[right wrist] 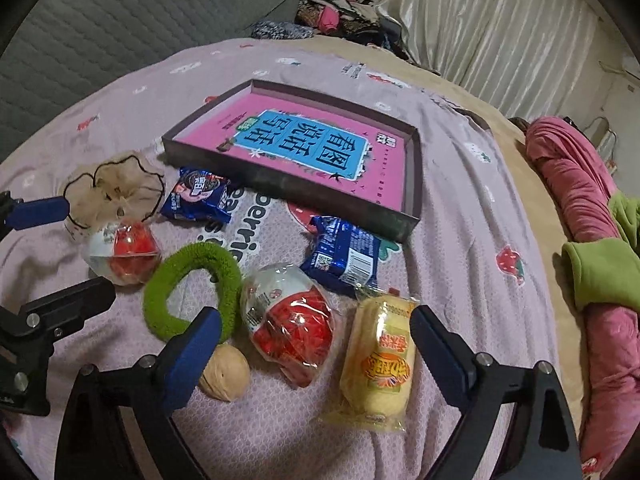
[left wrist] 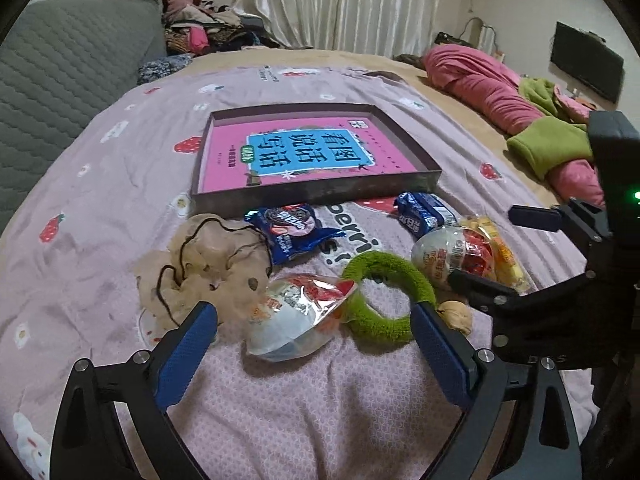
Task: Organize objects
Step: 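Grasp a wrapped red-and-white egg with each gripper, then lift the eggs with both grippers and carry them toward the tray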
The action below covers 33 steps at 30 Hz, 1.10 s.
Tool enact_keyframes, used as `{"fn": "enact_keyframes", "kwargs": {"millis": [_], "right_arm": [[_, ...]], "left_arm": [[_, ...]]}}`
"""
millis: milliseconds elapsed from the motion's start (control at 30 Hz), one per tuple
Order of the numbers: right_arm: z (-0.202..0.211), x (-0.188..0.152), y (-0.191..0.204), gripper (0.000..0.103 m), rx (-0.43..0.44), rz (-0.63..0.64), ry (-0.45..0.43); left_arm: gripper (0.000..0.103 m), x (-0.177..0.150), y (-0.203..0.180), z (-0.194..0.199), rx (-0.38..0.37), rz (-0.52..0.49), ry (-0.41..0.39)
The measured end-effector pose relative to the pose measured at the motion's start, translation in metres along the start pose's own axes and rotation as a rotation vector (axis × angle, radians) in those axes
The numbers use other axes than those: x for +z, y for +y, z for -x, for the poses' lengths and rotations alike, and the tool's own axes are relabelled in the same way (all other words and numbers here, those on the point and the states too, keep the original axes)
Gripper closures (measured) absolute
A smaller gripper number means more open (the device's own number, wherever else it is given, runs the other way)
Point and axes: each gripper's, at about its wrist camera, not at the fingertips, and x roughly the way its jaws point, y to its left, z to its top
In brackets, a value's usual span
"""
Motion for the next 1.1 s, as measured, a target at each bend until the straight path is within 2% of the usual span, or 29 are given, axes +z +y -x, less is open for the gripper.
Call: {"fn": "enact_keyframes", "kwargs": {"millis": [167,233,267,300,367,467,633,733,867,1100], "right_arm": [[-0.010,0.003,0.001,0.019,0.018,0.024,0.028],[-0.015,0.005,0.002,0.020,0.018,0.040,0.046],[-0.017,0.005,0.003,0.020,0.013,0.054,0.053],[-0.019,0.006,0.003,0.020,0.011,0.062,0.059],[-0.022,0.007,0.004,0.022,0.014,0.081,0.070],[-0.025,0.009,0.005,0.027,0.034,0.087,0.076],[-0.033,0.012,0.010,0.029,0.030,0.122,0.107],[-0.038,0.013,0.011,0.041,0.064,0.127,0.124],[-0.045,0.013,0.008,0.047,0.101,0.111,0.143],[-0.042,0.014,0.004,0.049,0.153,0.081,0.127]], "left_arm": [[0.008,-0.001,-0.002,-0.006,-0.017,-0.016,0.010],[0.008,-0.002,-0.003,-0.009,-0.035,-0.023,0.018],[0.012,-0.002,-0.003,-0.010,-0.039,-0.024,0.022],[0.020,-0.003,-0.004,-0.012,-0.044,-0.028,0.025],[0.028,-0.003,-0.004,-0.016,-0.039,-0.037,0.033],[0.028,-0.001,-0.003,-0.021,-0.022,-0.040,0.037],[0.032,-0.001,0.000,-0.030,0.015,-0.048,0.057],[0.035,-0.003,0.004,-0.037,0.018,-0.035,0.068],[0.038,-0.003,0.012,-0.043,-0.007,-0.010,0.075],[0.039,0.000,0.019,-0.040,-0.049,0.017,0.049]]}}
